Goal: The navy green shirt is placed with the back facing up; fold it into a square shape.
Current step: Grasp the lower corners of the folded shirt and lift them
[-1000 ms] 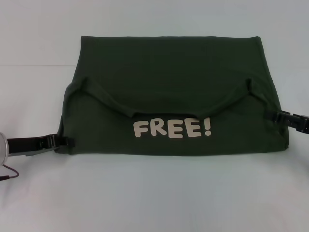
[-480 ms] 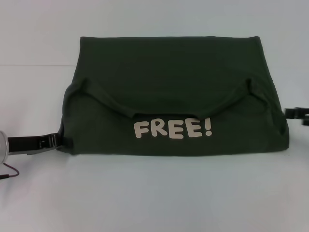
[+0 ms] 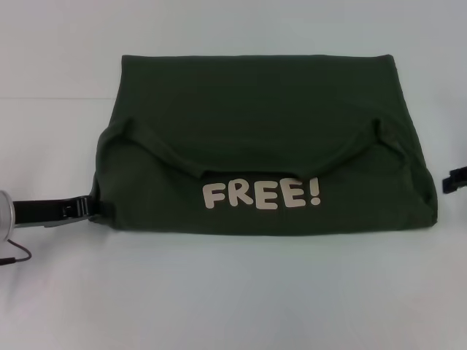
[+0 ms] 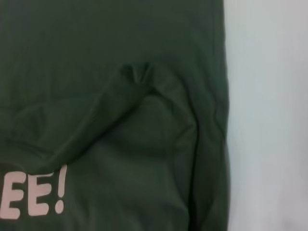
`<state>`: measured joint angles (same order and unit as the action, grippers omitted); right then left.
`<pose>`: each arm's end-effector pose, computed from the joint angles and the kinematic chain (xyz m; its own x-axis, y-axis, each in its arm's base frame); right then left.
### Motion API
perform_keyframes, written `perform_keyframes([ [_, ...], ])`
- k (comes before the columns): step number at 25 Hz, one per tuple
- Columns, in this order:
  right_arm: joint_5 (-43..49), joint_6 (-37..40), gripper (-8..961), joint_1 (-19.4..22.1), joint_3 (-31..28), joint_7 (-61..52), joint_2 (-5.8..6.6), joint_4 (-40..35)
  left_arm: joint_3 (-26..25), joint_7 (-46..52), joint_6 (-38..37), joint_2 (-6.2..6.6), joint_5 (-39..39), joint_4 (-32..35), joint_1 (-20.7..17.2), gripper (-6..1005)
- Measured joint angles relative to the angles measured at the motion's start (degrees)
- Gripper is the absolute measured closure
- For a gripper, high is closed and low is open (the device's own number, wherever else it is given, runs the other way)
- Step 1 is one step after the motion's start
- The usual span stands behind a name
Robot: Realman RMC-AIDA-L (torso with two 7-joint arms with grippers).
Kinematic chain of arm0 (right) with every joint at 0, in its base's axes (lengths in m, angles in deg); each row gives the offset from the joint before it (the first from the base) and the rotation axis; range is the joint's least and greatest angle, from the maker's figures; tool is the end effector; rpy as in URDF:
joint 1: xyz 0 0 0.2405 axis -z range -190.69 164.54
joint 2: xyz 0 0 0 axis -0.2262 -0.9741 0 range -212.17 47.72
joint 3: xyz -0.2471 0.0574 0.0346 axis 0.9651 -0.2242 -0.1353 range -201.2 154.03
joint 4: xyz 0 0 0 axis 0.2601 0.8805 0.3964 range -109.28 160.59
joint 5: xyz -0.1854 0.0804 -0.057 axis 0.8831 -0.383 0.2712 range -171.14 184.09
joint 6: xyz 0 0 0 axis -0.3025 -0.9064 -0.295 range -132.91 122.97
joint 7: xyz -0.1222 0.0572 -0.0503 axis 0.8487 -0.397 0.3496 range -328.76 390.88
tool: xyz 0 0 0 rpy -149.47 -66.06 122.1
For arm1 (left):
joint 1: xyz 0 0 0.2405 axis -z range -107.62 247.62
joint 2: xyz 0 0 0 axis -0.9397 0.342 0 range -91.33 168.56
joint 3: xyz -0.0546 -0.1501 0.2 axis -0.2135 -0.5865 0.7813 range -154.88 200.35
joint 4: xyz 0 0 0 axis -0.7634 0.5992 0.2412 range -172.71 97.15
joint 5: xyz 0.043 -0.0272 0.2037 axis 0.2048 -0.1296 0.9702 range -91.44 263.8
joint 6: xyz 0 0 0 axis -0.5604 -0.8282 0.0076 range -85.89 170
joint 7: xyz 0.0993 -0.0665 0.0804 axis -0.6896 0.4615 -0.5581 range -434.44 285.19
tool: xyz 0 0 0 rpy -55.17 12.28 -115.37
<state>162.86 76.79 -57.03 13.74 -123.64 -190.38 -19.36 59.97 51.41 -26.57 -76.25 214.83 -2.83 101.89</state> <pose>0.2934 0.4056 0.1019 0.1445 -0.9416 -0.3041 -0.9193 -0.0140 -0.3934 -0.3303 0.3620 0.0238 0.2403 0.8378 0.4902 0.9701 -0.1901 -0.1508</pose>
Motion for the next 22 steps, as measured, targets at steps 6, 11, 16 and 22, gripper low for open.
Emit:
perform_keyframes([
  [6,-0.54,-5.9,131,-1.14,0.39,1.64,-1.33,5.29,-0.21,0.0,-0.16,0.04,-0.05,0.06,0.24,968],
  [11,-1.18,-8.06,147,-1.93,0.43,2.78,-3.62,5.69,-0.23,0.0,0.09,0.02,-0.07,0.14,0.47,968],
  [16,-1.82,-9.69,163,-2.29,0.47,3.55,-5.19,7.23,-0.23,0.05,0.17,0.07,-0.07,0.14,0.65,968],
  [22,-1.86,-11.17,183,-2.46,0.44,4.6,-5.37,9.6,-0.23,0.03,-0.05,0.01,-0.07,0.14,0.71,968],
])
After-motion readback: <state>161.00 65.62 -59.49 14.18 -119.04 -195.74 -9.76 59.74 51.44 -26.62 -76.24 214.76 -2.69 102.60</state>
